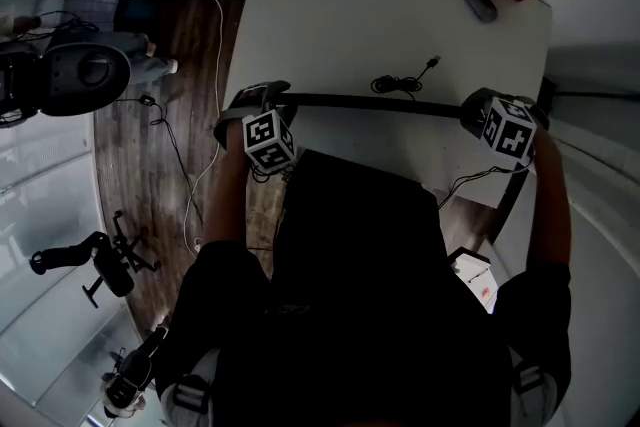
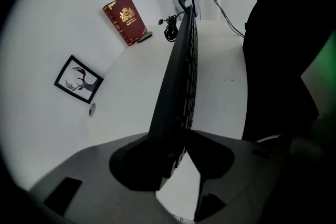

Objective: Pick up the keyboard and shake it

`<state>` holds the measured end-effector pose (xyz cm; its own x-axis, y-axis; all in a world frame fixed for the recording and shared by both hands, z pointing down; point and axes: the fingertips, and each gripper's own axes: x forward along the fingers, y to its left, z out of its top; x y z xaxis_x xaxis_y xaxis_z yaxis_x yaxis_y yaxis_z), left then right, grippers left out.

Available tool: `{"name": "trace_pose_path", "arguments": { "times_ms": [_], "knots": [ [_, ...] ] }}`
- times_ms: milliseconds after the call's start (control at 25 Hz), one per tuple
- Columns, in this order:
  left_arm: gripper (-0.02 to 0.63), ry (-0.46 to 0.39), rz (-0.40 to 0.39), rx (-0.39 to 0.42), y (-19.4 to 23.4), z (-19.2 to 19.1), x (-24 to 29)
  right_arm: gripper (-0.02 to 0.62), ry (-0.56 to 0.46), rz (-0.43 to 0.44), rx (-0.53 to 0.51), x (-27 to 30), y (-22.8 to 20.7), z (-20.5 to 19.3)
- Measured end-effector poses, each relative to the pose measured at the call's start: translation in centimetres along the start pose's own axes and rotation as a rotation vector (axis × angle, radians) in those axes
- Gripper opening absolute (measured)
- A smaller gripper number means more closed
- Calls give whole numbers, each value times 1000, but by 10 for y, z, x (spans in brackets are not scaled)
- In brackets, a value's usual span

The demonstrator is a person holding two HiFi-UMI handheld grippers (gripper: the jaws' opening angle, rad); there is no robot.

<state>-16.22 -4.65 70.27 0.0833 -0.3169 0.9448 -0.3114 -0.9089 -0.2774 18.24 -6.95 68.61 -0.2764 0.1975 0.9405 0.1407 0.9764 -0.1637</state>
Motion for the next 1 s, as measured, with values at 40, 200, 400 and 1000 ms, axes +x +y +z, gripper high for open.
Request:
{"name": "trace_pose_path", "arguments": {
  "times_ms": [40,200,400,1000],
  "knots": [
    [184,5,4,-4,-1,0,-1,100,10,5,-5,0,2,0],
    [176,32,31,-41,-6,-4,-3,97,23,4,-26,1,8,1],
    [152,92,48,-70,-12,-5,-1,97,44,-68,-54,3,13,-5],
    [100,137,140,18,-4,2,-19,95,109,-342,-87,-3,12,-8]
  ]
}}
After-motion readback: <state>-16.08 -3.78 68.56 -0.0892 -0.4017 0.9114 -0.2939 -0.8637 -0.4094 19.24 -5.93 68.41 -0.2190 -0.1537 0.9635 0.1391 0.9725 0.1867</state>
